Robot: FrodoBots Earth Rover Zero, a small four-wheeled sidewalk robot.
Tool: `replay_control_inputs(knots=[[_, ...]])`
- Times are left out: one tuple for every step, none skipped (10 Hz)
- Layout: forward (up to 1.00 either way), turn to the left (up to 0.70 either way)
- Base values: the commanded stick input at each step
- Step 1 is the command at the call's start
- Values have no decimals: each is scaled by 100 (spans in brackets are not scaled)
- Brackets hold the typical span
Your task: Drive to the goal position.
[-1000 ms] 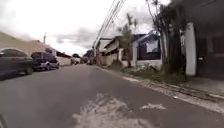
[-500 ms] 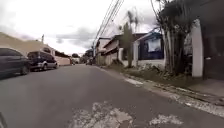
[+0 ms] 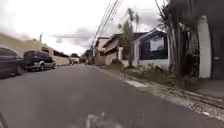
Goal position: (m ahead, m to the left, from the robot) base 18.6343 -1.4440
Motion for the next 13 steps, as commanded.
replay_control_inputs(knots=[[70,15],[70,15],[70,3],[70,0],[70,0],[70,0],[70,0],[70,0],[70,0],[70,0],[70,0],[70,0],[70,0]])
